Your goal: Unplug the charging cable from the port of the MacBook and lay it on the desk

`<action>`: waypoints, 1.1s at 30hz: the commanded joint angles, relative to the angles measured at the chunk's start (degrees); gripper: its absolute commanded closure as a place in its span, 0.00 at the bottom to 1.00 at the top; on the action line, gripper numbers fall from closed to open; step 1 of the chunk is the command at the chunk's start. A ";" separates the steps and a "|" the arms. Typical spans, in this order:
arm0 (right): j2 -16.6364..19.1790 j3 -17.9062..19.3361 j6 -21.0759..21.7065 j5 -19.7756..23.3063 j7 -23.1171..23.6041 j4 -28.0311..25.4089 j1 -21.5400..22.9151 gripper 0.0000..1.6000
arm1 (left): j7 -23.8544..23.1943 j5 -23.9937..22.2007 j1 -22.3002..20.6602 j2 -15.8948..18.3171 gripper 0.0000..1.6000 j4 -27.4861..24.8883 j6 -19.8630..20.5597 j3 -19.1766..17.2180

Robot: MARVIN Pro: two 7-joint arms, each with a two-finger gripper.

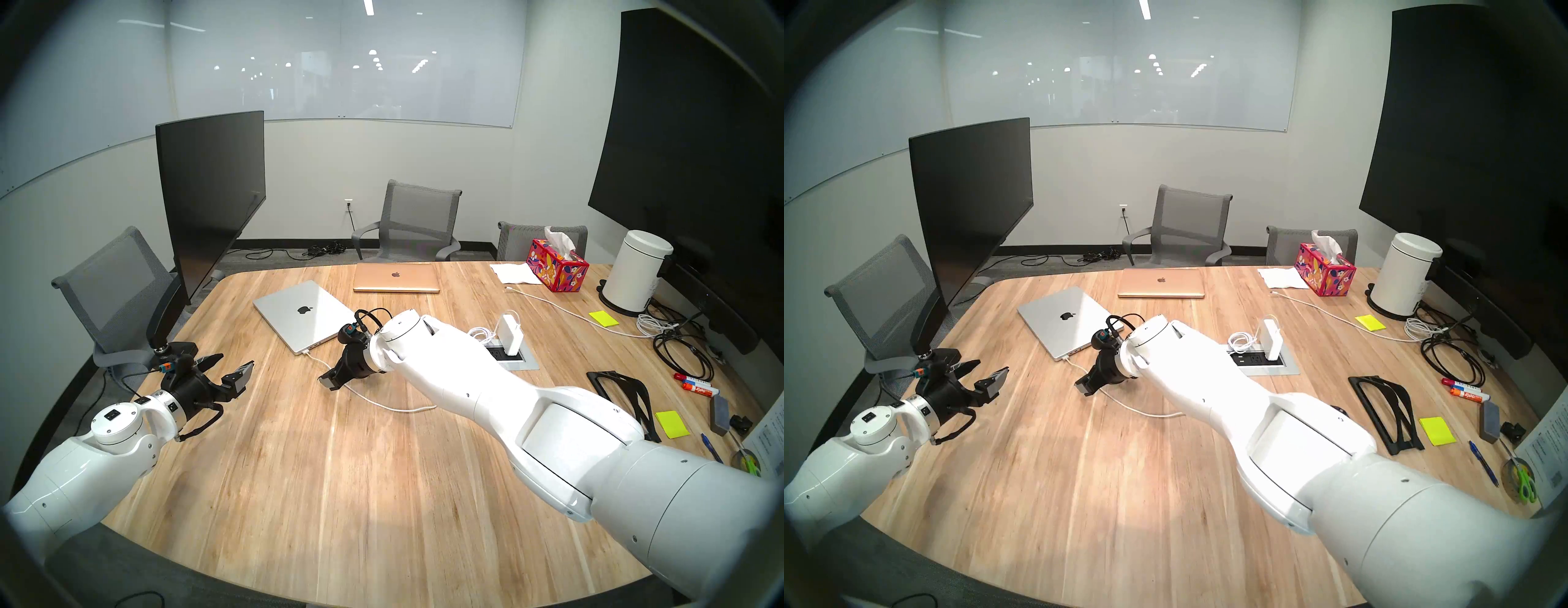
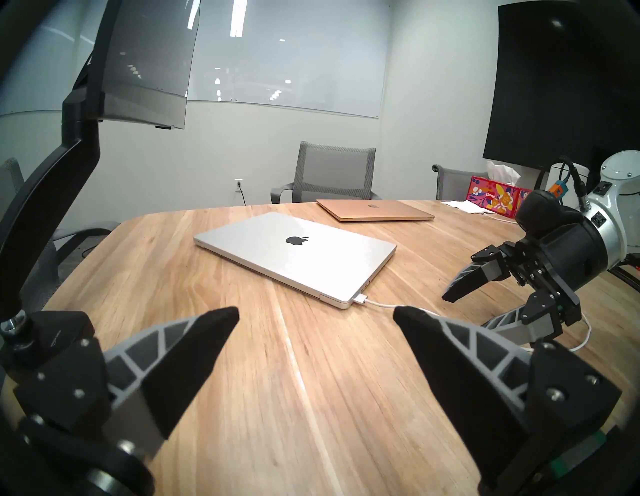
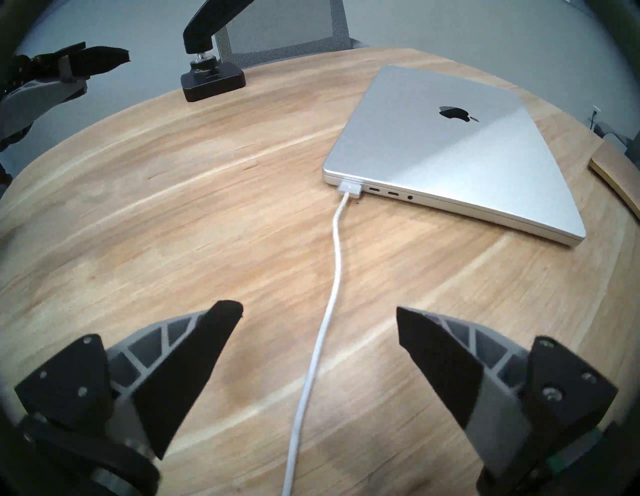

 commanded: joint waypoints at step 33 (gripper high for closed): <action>-12.02 0.53 -6.62 -2.42 0.79 17.90 7.66 0.00 | -0.02 0.14 -0.33 0.49 0.00 -0.77 -0.74 -0.58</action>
